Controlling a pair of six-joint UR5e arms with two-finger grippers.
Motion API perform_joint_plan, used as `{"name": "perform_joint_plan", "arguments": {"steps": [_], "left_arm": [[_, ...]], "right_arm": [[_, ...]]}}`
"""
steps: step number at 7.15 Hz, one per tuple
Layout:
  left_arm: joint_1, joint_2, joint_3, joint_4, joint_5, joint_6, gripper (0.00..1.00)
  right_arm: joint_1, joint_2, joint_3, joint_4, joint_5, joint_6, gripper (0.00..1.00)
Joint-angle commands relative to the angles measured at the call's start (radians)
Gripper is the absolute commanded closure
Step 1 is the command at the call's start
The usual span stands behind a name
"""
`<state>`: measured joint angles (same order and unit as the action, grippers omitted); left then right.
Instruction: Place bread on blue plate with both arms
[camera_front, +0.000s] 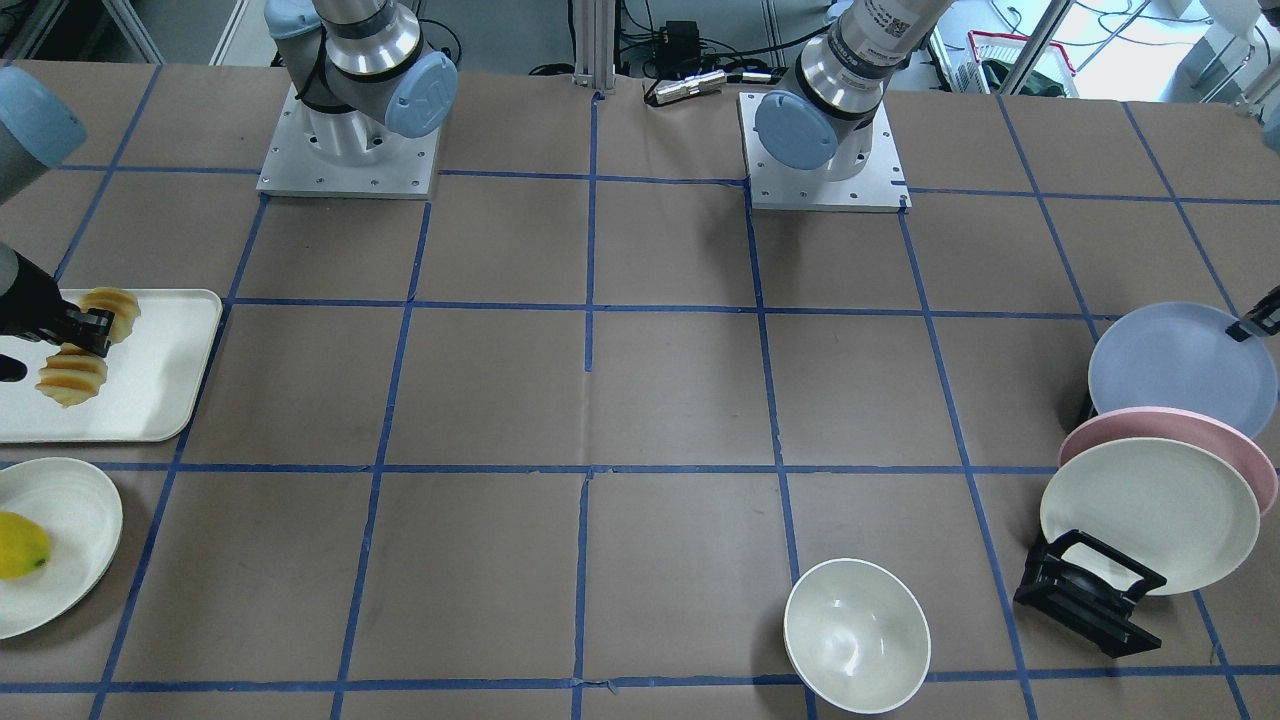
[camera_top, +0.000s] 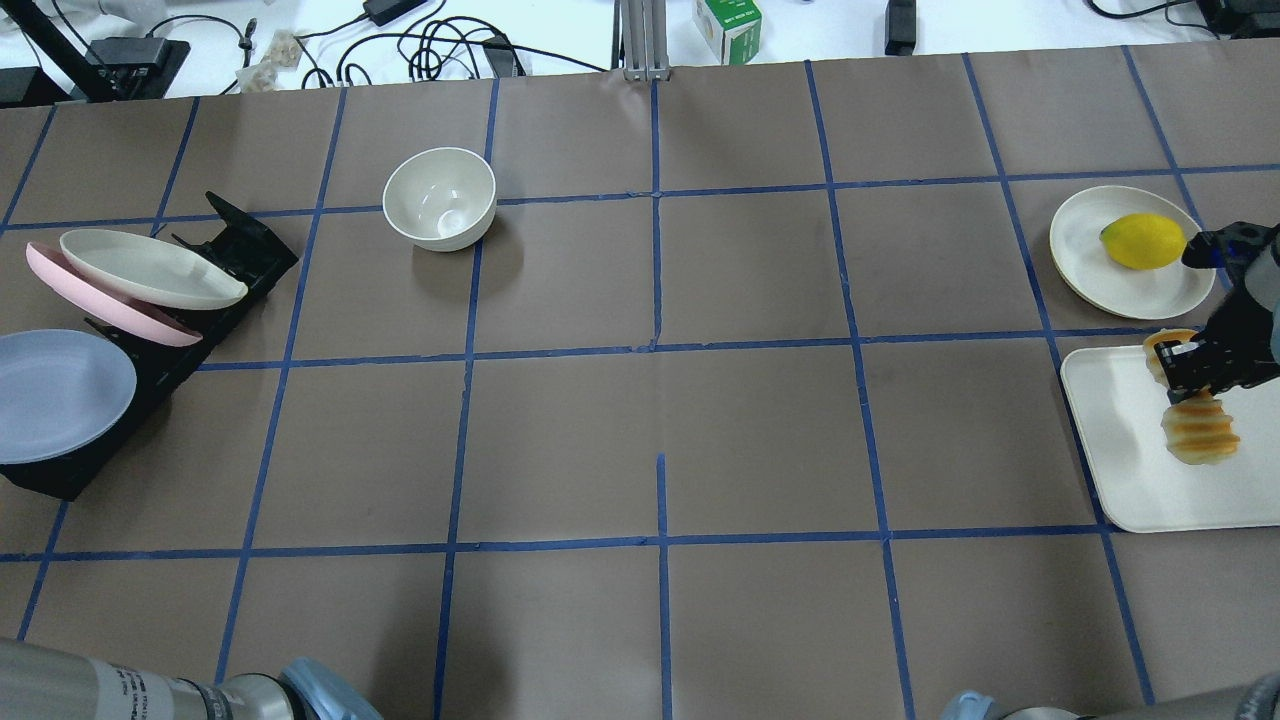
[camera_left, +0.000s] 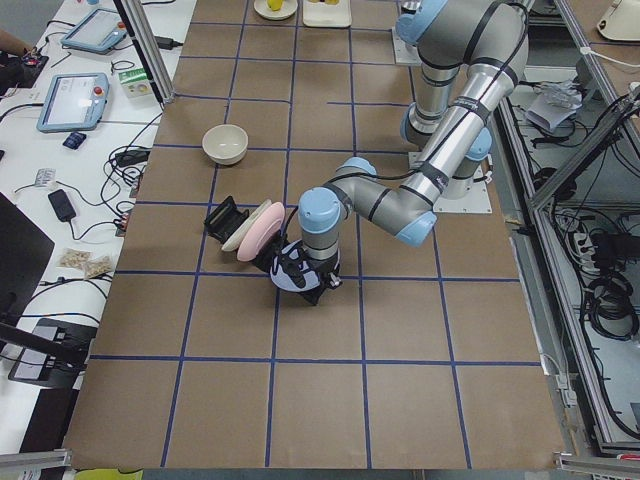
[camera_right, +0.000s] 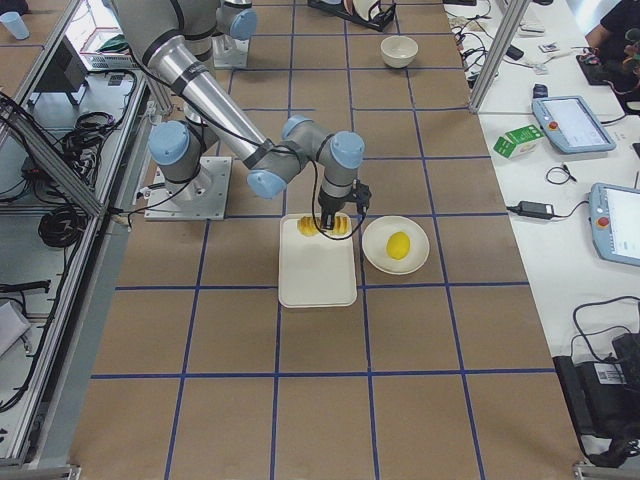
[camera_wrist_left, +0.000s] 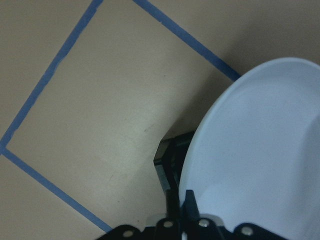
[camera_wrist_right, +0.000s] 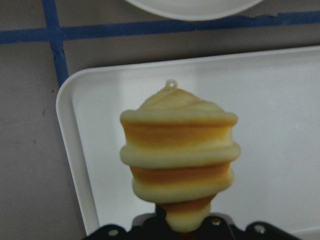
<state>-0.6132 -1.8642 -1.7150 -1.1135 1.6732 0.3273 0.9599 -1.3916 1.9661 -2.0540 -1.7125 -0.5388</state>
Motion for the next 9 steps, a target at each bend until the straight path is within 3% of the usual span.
{"name": "perform_joint_plan", "arguments": {"steps": [1, 3, 4, 6, 9], "left_arm": [[0.006, 0.093, 0.005, -0.162, 0.034, 0.012, 1.00], [-0.009, 0.221, -0.001, -0.340, 0.023, 0.009, 1.00], [-0.049, 0.271, -0.012, -0.386, -0.006, 0.000, 1.00], [-0.210, 0.336, -0.046, -0.498, -0.103, -0.087, 1.00], [-0.577, 0.347, -0.104, -0.473, -0.237, -0.325, 1.00]], "right_arm": [[0.058, -0.012, -0.160, 0.238, 0.007, 0.079, 1.00], [0.170, -0.029, -0.286, 0.444, 0.008, 0.262, 1.00], [0.240, -0.046, -0.324, 0.481, 0.007, 0.328, 1.00], [0.313, -0.059, -0.329, 0.499, 0.008, 0.397, 1.00], [0.318, -0.067, -0.325, 0.524, 0.089, 0.434, 1.00]]}}
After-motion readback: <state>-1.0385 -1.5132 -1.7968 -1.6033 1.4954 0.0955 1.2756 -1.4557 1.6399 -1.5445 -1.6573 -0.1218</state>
